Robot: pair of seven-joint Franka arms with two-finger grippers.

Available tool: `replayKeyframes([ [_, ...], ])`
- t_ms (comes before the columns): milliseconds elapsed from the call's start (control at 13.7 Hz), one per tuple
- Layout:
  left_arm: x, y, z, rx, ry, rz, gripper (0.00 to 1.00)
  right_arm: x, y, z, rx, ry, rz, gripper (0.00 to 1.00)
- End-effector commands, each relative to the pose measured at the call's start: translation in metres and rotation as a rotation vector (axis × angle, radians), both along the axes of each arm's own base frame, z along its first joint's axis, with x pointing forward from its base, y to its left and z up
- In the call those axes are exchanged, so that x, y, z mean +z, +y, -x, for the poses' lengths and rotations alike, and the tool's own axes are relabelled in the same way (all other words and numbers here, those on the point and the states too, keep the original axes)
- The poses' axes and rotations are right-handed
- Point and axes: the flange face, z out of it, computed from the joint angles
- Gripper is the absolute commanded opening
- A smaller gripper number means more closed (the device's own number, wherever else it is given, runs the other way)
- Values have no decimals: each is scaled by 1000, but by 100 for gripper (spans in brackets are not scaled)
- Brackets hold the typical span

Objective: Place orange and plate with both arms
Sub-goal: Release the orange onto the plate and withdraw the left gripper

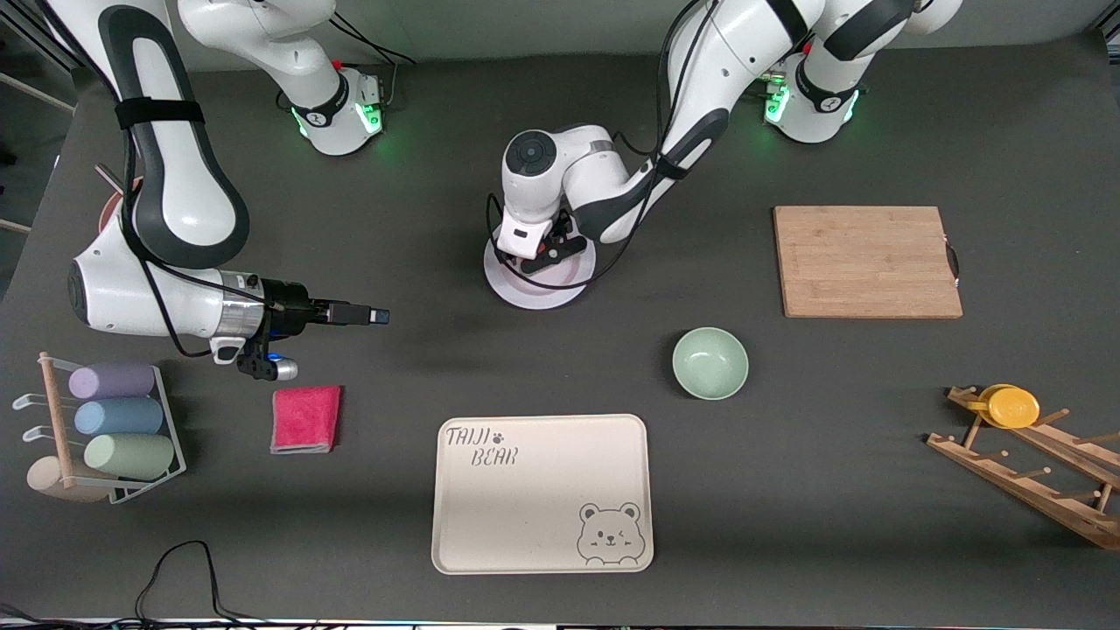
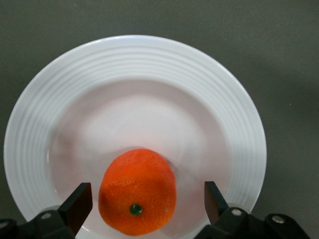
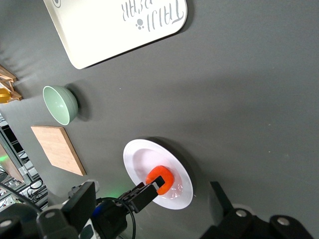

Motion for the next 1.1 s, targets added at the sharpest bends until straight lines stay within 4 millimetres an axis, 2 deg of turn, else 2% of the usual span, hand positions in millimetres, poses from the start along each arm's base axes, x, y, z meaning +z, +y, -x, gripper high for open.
replayKeyframes([
  [0, 16, 8, -14, 17, -31, -40, 100, 2, -5, 3, 19, -23, 10, 100],
  [146, 49, 38, -39, -29, -31, -126, 100, 1, -5, 3, 19, -23, 12, 100],
  [292, 85, 80, -73, -99, 9, -164, 100, 1, -5, 3, 19, -24, 13, 100],
  [365, 118, 112, -96, -147, 48, -139, 100, 2, -5, 3, 20, -26, 12, 100],
  [438, 144, 137, -110, -176, 66, -121, 100, 2, -5, 3, 20, -26, 12, 100],
  [657, 200, 232, -156, -250, 106, -101, 100, 4, -5, 3, 21, -28, 10, 100],
  [876, 242, 324, -185, -311, 117, -86, 100, 2, -2, 2, 17, -37, 16, 100],
  [1022, 260, 379, -197, -357, 122, -83, 100, -6, 2, 0, 4, -62, 34, 100],
])
